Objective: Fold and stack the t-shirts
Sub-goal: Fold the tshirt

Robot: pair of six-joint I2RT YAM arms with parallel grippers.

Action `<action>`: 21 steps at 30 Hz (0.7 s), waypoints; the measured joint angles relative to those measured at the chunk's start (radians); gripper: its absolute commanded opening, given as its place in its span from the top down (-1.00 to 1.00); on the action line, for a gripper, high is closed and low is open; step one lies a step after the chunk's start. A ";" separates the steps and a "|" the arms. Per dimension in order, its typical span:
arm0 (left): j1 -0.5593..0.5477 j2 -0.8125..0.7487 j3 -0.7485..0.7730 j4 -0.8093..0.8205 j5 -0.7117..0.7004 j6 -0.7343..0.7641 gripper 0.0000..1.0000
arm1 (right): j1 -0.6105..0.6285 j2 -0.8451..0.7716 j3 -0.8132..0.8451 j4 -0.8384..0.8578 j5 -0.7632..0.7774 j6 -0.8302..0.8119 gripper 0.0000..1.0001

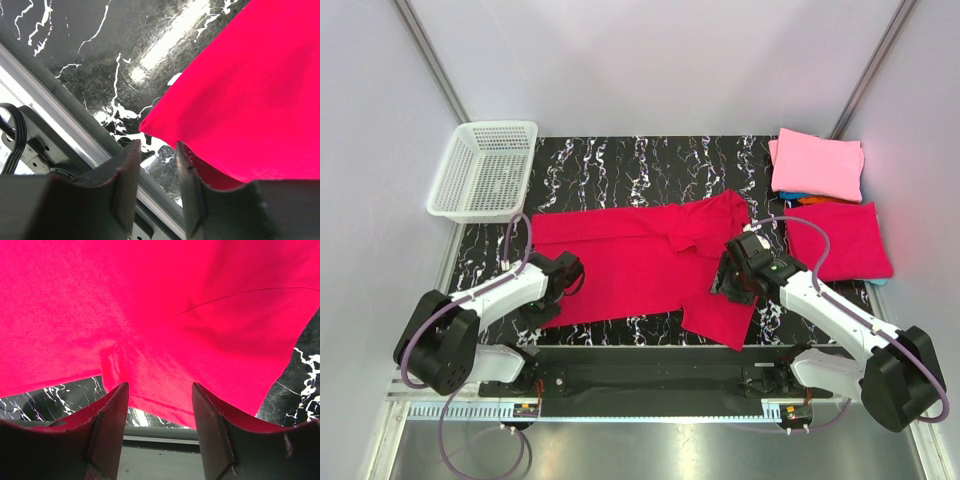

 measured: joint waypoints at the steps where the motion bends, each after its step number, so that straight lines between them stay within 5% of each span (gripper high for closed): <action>1: 0.000 0.003 0.000 0.000 -0.003 -0.001 0.08 | 0.000 0.000 0.000 0.000 0.000 -0.002 -0.22; 7: 0.000 -0.006 -0.001 0.014 -0.021 0.004 -0.03 | 0.000 0.000 0.000 0.000 -0.004 -0.008 -0.23; 14: 0.031 -0.014 -0.027 0.095 -0.005 0.047 0.28 | 0.000 -0.004 0.000 -0.001 -0.008 -0.011 -0.25; 21: 0.048 -0.023 -0.034 0.103 -0.002 0.080 0.14 | 0.000 -0.023 0.000 -0.019 -0.005 -0.011 -0.26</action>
